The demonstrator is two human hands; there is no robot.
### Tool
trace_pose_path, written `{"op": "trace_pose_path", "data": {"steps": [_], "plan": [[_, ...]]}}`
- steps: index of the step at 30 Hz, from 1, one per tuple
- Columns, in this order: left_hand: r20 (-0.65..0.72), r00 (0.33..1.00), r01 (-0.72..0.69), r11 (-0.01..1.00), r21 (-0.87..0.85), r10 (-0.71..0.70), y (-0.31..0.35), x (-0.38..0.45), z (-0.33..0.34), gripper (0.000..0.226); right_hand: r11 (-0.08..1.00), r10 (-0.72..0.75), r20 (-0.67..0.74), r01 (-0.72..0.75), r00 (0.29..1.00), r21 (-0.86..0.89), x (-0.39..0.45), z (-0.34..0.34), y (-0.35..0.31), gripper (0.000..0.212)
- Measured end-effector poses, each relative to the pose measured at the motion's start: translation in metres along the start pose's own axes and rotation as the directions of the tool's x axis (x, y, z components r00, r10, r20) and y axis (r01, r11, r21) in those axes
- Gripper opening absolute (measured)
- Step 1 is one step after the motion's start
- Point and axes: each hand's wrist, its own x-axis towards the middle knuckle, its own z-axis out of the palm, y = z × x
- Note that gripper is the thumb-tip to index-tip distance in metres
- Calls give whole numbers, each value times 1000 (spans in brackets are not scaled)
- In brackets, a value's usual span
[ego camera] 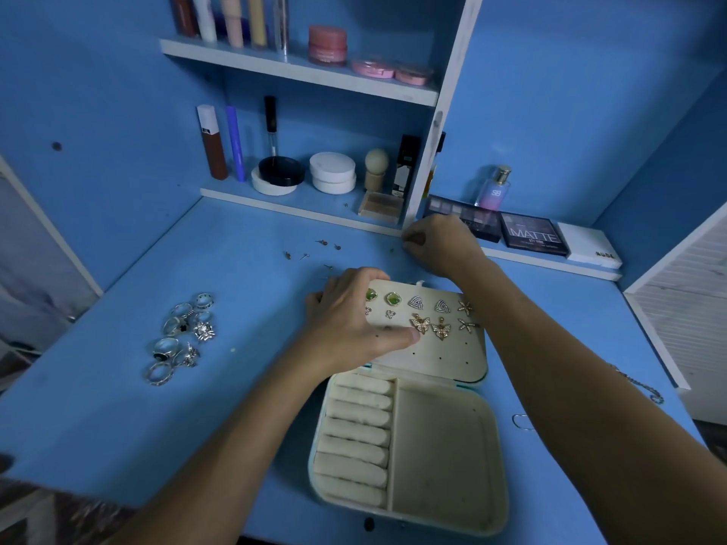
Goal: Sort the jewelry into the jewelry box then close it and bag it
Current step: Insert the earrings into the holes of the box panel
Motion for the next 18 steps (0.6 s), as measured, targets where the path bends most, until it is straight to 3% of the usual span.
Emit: {"op": "trace_pose_path", "data": {"steps": [12,18], "plan": [[-9,1000,-15,1000,14,15,-2,0,1,71,993,73,-1,-73,997,-89,2,4,-6,24],[4,1000,-12,1000,-6,12,-1,0,-1,70,997,66,31,-64,997,-51,-3,0,-2,24]]}}
